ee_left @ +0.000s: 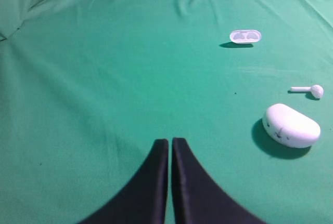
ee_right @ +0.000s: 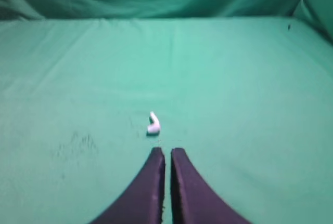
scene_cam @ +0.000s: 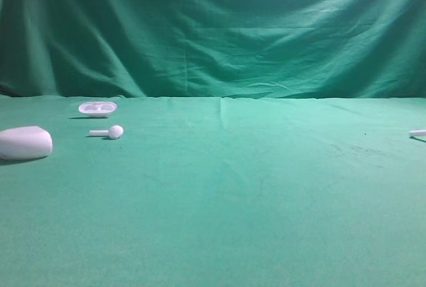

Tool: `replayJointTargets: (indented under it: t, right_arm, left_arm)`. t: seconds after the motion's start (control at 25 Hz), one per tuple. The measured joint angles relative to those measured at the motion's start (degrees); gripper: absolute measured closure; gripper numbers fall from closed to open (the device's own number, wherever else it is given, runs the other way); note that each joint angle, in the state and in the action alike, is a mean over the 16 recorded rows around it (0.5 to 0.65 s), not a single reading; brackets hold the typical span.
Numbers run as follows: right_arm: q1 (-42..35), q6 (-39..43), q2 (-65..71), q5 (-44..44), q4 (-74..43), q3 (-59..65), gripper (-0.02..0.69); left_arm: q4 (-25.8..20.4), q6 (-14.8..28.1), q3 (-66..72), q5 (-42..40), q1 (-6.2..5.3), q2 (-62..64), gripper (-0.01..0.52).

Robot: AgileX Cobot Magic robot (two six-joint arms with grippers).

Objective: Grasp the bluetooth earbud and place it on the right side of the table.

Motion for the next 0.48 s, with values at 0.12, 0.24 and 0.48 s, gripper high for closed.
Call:
replayJointTargets:
  t: [0.12, 0.24, 0.48]
  right_arm:
    - [-0.01, 0.76, -0.04, -0.47, -0.07, 1.67, 0.665]
    - [-0.01, 1.39, -0.04, -0.76, -0.15, 2.41, 0.665]
    - [-0.01, 1.76, -0.04, -1.11, -0.36, 2.57, 0.665]
  left_arm:
    - [0.00, 0.00, 0.00, 0.00, 0.00, 0.00, 0.514]
    - [0.00, 0.00, 0.00, 0.00, 0.00, 0.00, 0.514]
    - [0.00, 0.00, 0.00, 0.00, 0.00, 0.00, 0.514]
